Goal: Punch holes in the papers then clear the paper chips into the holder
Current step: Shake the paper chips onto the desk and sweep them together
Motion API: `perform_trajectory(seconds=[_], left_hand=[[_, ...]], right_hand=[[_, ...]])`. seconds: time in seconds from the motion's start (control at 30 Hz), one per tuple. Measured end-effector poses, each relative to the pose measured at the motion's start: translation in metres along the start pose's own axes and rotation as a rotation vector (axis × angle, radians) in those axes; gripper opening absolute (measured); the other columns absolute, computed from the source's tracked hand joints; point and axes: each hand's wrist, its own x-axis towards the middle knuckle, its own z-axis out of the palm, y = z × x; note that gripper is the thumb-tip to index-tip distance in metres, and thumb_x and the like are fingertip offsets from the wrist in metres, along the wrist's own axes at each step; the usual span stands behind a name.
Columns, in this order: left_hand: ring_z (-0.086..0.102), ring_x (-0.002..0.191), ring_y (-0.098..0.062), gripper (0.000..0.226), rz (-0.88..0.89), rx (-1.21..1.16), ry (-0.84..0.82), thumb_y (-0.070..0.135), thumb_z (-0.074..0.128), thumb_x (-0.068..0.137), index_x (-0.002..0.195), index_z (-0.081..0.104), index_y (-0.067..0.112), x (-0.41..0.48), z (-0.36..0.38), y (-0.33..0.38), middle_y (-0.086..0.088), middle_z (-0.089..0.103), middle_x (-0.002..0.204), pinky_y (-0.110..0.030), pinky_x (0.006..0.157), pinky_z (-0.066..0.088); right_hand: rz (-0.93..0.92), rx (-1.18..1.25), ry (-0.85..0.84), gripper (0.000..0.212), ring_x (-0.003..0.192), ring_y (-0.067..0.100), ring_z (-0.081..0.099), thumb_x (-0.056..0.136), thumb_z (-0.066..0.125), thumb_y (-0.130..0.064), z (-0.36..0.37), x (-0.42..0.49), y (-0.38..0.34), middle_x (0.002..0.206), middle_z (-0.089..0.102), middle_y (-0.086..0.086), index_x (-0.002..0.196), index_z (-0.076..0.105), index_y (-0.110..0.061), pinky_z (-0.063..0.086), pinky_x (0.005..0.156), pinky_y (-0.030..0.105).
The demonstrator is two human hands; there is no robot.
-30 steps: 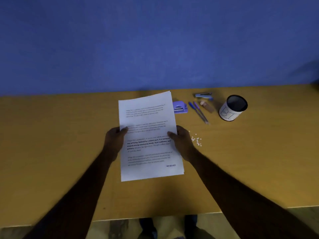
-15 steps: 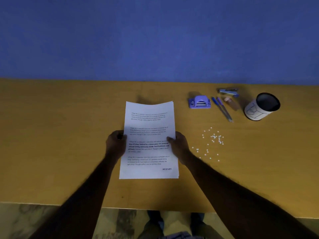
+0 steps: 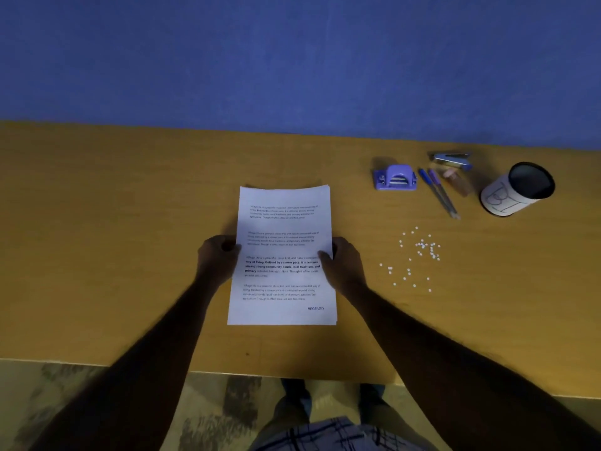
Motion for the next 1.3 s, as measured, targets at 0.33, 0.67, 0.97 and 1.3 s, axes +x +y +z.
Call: perform_trajectory(seconds=[0.33, 0.67, 0.97, 1.3], left_hand=[[0.054, 0.118, -0.035, 0.042, 0.14, 0.201, 0.033, 0.023, 0.066, 0.087, 0.125, 0.055, 0.01, -0.003, -0.001, -0.005, -0.017, 0.056, 0.125, -0.042, 0.092, 0.05], [0.03, 0.145, -0.03, 0.076, 0.368, 0.46, 0.001, 0.056, 0.051, 0.091, 0.151, 0.027, 0.016, -0.031, 0.019, -0.016, -0.011, 0.027, 0.16, -0.054, 0.113, 0.029], [0.041, 0.14, -0.035, 0.07, 0.647, 0.568, -0.106, 0.054, 0.057, 0.088, 0.142, 0.046, 0.01, -0.068, 0.05, 0.005, -0.015, 0.042, 0.152, -0.057, 0.112, 0.036], [0.048, 0.135, -0.032, 0.067, 0.829, 0.571, -0.159, 0.06, 0.037, 0.093, 0.135, 0.056, 0.012, -0.095, 0.105, 0.05, -0.013, 0.051, 0.146, -0.056, 0.106, 0.041]], right_hand=[[-0.151, -0.498, 0.148, 0.047, 0.107, 0.028, 0.054, 0.084, 0.063, -0.045, -0.003, 0.001, 0.009, 0.117, 0.056, 0.009, 0.117, 0.053, -0.013, 0.053, 0.083, 0.043], [-0.344, -0.642, 0.076, 0.069, 0.141, 0.027, 0.034, 0.087, 0.052, -0.06, -0.012, -0.004, 0.025, 0.148, 0.042, 0.006, 0.14, 0.042, -0.016, 0.034, 0.111, 0.046], [-0.377, -0.615, -0.03, 0.077, 0.149, 0.023, 0.018, 0.087, 0.054, -0.06, -0.049, -0.021, 0.061, 0.159, 0.03, 0.003, 0.148, 0.034, -0.017, 0.018, 0.119, 0.047], [-0.331, -0.505, 0.117, 0.073, 0.144, 0.028, 0.033, 0.087, 0.061, -0.048, -0.121, -0.039, 0.123, 0.153, 0.039, 0.011, 0.146, 0.039, -0.01, 0.024, 0.116, 0.037]])
